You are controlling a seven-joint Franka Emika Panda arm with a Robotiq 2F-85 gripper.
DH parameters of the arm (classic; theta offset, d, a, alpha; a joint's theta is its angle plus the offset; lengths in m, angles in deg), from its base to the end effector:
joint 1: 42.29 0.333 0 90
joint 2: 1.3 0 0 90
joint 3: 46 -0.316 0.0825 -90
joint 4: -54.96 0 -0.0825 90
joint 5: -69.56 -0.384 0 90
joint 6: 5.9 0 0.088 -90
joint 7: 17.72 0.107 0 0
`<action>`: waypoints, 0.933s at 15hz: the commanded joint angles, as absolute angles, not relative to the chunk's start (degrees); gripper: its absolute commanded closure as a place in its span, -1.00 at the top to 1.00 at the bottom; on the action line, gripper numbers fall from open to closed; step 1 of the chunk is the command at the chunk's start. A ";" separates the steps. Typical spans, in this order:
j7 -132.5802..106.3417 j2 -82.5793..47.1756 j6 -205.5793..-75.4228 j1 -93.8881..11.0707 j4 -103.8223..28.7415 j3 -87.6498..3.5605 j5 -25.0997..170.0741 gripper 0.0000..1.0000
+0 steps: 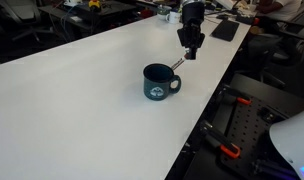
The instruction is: Remove the marker from the mug.
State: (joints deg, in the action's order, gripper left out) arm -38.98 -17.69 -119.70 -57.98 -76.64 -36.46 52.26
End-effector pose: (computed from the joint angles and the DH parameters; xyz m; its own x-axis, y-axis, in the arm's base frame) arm 0.4201 -0.1812 0.1955 0.8601 -0.1647 -0.4828 -0.3437 -0.8865 -0.3099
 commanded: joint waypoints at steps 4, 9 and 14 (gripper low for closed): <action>-38.93 -17.77 -117.47 -58.45 -76.01 -36.61 52.33 -0.34; -38.93 -17.86 -117.41 -58.48 -76.00 -36.61 52.37 0.17; -38.93 -18.00 -117.43 -58.49 -76.00 -36.62 52.38 0.36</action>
